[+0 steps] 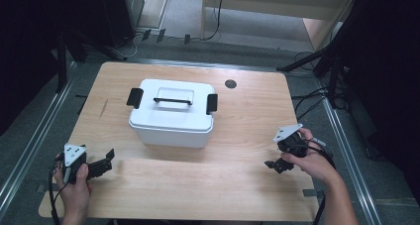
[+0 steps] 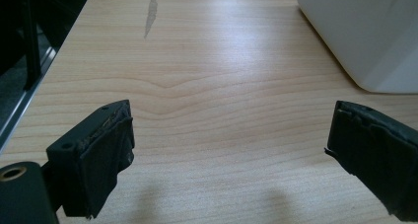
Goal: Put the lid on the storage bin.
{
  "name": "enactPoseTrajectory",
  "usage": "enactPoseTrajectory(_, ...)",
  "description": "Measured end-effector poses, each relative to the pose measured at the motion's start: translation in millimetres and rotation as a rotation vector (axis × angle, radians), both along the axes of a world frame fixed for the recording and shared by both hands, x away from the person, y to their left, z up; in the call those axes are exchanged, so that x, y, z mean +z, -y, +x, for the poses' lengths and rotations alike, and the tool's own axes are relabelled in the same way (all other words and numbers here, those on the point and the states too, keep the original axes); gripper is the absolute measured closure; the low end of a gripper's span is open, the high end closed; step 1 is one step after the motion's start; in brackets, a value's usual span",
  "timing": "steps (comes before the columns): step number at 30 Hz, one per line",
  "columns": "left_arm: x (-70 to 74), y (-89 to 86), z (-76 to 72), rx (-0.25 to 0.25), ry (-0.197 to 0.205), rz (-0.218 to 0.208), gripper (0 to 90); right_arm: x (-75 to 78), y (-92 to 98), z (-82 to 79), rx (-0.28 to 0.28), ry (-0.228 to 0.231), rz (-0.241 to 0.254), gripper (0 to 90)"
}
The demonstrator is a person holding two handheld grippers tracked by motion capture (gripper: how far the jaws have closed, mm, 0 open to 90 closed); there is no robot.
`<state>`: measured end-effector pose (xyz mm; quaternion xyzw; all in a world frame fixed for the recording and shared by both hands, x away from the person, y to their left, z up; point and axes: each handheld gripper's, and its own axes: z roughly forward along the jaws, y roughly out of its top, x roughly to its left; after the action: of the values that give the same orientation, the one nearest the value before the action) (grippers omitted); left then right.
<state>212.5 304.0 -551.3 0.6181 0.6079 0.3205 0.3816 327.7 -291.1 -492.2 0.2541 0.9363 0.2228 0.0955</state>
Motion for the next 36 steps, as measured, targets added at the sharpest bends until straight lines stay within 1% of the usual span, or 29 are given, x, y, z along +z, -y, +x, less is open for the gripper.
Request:
enactPoseTrajectory(1, 0.0, 0.0, 0.0, 0.0, 0.0, 0.0, 4.2, -1.9, 1.8, -2.2, -0.006, 0.004, 0.006, 0.0)
enactPoseTrajectory(5, 0.0, 0.1, 0.1, 0.001, -0.001, 0.001, 4.2, -8.0, 9.4, -11.9, -0.04, 0.05, 0.04, 0.0)
enactPoseTrajectory(8, 0.0, 0.1, 0.1, 0.001, 0.0, 0.002, 4.2, -11.8, 16.1, -18.7, -0.08, 0.09, 0.077, 0.0)
enactPoseTrajectory(10, 0.0, 0.1, 0.2, 0.0, 0.0, 0.002, 4.2, -14.8, 20.3, -23.4, -0.107, 0.106, 0.096, 0.0)
enactPoseTrajectory(11, 0.0, 0.1, 0.2, 0.001, -0.001, 0.002, 4.2, -16.6, 22.0, -25.9, -0.116, 0.11, 0.111, 0.0)
enactPoseTrajectory(15, 0.0, 0.1, 0.2, 0.002, -0.001, 0.001, 4.2, -24.5, 28.1, -36.2, -0.145, 0.118, 0.146, 0.0)
enactPoseTrajectory(18, 0.0, -0.7, 0.1, 0.001, 0.0, -0.001, 4.2, -29.9, 31.3, -42.7, -0.164, 0.123, 0.162, 0.0)
enactPoseTrajectory(19, 0.1, -0.8, 0.0, -0.001, -0.002, -0.002, 4.2, -32.0, 32.6, -45.8, -0.18, 0.125, 0.172, 0.0)
enactPoseTrajectory(20, 0.1, -0.8, 0.0, -0.001, -0.002, -0.002, 4.2, -32.0, 32.6, -45.8, -0.18, 0.125, 0.172, 0.0)
enactPoseTrajectory(21, 0.0, -0.5, 0.1, 0.001, -0.001, -0.003, 4.2, -35.8, 34.3, -50.1, -0.21, 0.132, 0.187, 0.0)
enactPoseTrajectory(25, 0.1, 0.4, 0.4, 0.002, -0.001, 0.004, 4.2, -43.0, 36.3, -59.6, -0.26, 0.15, 0.218, 0.0)
enactPoseTrajectory(27, 0.2, 0.6, 0.4, 0.002, -0.003, 0.009, 4.2, -45.5, 37.7, -64.2, -0.294, 0.157, 0.239, 0.0)
enactPoseTrajectory(30, 0.2, 1.4, 0.7, 0.004, -0.002, 0.014, 4.2, -47.7, 42.2, -70.4, -0.327, 0.179, 0.268, 0.0)
enactPoseTrajectory(33, 0.3, 1.9, 0.4, 0.004, -0.003, 0.02, 4.2, -51.1, 47.0, -74.6, -0.361, 0.189, 0.294, 0.0)
enactPoseTrajectory(36, 0.3, 2.7, 0.6, 0.004, -0.004, 0.032, 4.2, -55.1, 48.9, -77.5, -0.381, 0.198, 0.299, 0.0)
